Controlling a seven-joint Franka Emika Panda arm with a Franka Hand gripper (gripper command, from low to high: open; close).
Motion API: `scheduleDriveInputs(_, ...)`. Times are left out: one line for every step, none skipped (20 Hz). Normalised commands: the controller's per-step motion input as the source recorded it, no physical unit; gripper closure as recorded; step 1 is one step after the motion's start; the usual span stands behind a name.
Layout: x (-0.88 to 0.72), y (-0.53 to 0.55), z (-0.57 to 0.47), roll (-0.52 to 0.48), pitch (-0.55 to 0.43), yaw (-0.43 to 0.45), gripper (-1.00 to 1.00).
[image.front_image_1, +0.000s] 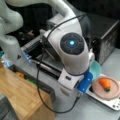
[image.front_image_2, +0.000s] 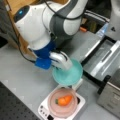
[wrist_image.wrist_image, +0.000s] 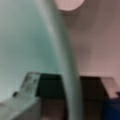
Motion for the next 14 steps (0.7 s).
scheduleDriveInputs(-0.45,0.23,-0.05,-0.134,-0.259,-0.080,1.00)
scheduleDriveInputs(-0.43,0.21,-0.06,-0.141,-0.259,-0.080,1.00)
scheduleDriveInputs(-0.42,0.21,-0.08,-0.158,-0.261,-0.068,1.00)
scheduleDriveInputs(-0.44,0.20,-0.08,-0.164,-0.262,-0.063,1.00)
scheduleDriveInputs(-0.43,0.18,-0.08,-0.159,-0.256,-0.068,1.00)
scheduleDriveInputs(-0.45,0.17,-0.08,-0.153,-0.255,-0.067,1.00)
scheduleDriveInputs(-0.47,0.16,-0.06,-0.150,-0.245,-0.065,1.00)
scheduleDriveInputs(-0.50,0.15,-0.03,-0.138,-0.238,-0.066,1.00)
scheduleDriveInputs(-0.54,0.15,-0.01,-0.132,-0.223,-0.067,1.00)
scheduleDriveInputs(-0.57,0.15,0.02,-0.125,-0.222,-0.071,1.00)
scheduleDriveInputs(-0.60,0.14,0.04,-0.128,-0.220,-0.069,1.00)
scheduleDriveInputs(-0.63,0.13,0.06,-0.131,-0.220,-0.070,1.00)
scheduleDriveInputs(-0.66,0.12,0.07,-0.132,-0.219,-0.074,1.00)
scheduleDriveInputs(-0.66,0.11,0.07,-0.127,-0.219,-0.079,1.00)
